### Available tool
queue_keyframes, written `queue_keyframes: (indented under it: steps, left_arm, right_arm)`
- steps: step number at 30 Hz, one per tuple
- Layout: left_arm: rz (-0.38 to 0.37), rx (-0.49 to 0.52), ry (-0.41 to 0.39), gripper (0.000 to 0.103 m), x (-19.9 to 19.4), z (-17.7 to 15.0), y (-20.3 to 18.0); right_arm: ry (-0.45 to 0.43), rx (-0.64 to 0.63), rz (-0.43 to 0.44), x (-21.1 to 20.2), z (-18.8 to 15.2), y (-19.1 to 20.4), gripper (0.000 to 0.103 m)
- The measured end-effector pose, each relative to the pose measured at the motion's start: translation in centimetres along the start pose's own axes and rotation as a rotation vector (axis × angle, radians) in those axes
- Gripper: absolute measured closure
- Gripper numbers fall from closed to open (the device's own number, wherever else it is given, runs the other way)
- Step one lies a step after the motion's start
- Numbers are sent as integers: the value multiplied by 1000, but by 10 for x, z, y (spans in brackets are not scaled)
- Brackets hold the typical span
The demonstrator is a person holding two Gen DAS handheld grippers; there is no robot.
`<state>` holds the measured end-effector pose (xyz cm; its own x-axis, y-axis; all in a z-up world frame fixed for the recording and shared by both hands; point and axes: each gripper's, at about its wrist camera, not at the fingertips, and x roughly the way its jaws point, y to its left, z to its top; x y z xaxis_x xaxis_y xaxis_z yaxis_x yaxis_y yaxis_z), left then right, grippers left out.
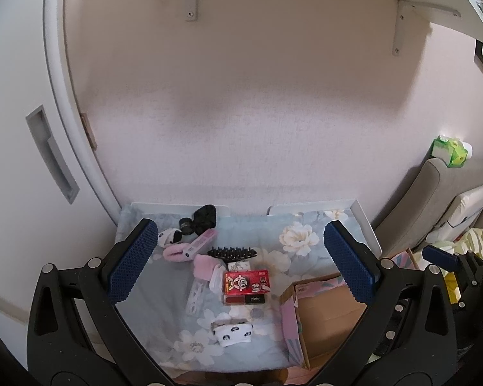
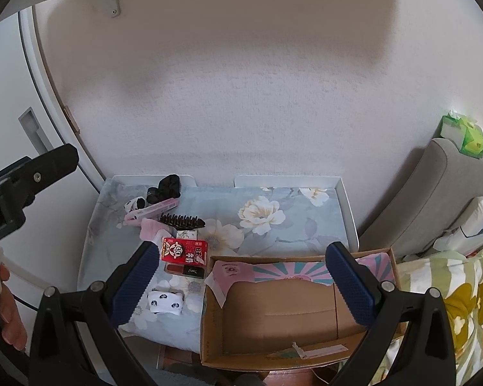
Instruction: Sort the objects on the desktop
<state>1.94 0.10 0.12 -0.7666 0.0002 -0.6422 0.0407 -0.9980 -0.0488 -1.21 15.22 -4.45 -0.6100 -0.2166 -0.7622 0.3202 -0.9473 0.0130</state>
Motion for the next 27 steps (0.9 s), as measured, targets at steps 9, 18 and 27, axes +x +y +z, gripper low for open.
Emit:
queue_keyframes:
  steps: [9,18,27]
  left_arm:
    - [8,3,-10,0,0,2,10]
    - [-33,-55,-20,0,0,10,35]
    - [26,-66,22,0,13,-1,85]
  right_arm:
    - [-104,-45,-10,-8,-1,6,0]
    - [-90,-89,-3,-6,-2,5,0]
    - [-31,-170,151,14,8,7,0]
